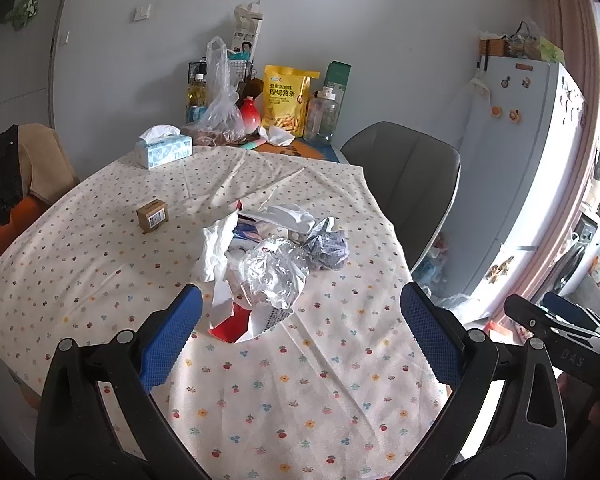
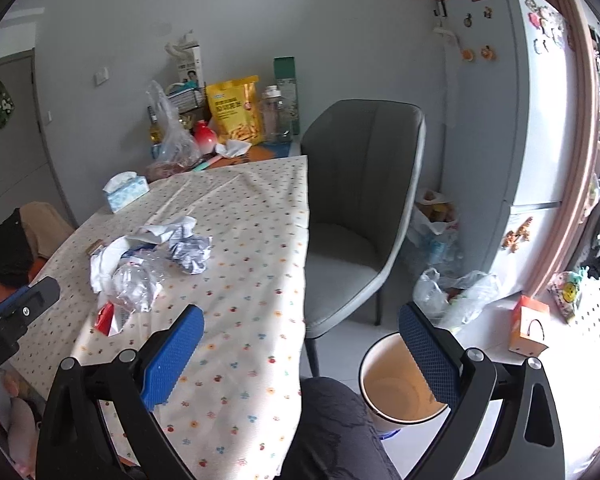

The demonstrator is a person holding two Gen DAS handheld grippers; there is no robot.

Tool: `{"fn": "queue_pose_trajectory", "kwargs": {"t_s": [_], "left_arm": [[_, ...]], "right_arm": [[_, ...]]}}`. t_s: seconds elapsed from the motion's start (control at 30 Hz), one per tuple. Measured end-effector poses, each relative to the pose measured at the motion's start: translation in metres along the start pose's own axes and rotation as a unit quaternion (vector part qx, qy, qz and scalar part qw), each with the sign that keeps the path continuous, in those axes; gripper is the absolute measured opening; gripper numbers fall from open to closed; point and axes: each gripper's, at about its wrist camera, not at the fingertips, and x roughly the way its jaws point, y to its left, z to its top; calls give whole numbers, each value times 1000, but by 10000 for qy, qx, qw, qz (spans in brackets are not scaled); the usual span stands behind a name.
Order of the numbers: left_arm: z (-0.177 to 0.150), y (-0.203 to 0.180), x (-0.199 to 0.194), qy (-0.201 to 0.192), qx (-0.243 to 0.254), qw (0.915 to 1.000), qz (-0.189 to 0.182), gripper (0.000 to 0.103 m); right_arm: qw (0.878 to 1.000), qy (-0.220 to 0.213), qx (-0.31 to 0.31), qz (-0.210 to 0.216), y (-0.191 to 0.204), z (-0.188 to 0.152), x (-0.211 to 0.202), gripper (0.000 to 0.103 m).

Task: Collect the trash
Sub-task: 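Grasp the red wrapper with the left tool while the right tool grasps crumpled foil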

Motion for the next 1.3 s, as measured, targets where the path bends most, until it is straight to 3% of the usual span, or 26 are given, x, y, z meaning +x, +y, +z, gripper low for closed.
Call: {"fn": "queue_pose_trajectory", "kwargs": {"t_s": [0.4, 0.7, 0.83, 1.1, 1.13, 1.17, 1.3], "left_arm": [[-3, 47, 9, 173, -332, 9986, 378, 94], [-17, 78, 43, 692, -654, 9948, 368, 64], [-23, 82, 63, 907, -745, 9927, 260, 50], [-25, 79, 107, 1275, -765, 9887, 196, 48], [-26, 80, 111, 1332, -787, 9878, 194, 43], [-27, 81, 116, 1419, -803, 9864, 190, 26], [-26, 88, 114, 1397, -949, 9854, 232, 11]], "right_arm": [[9961, 193, -545, 671, 38, 13, 23, 95], [9914, 372, -714, 1029, 73, 21, 53, 94], [9886, 586, -766, 1154, 82, 18, 72, 89], [9846, 955, -764, 1253, 87, 15, 109, 82], [9842, 993, -750, 1263, 87, 16, 114, 82], [9837, 1027, -746, 1274, 88, 18, 120, 82], [9813, 1161, -773, 1325, 93, 24, 143, 79]]}}
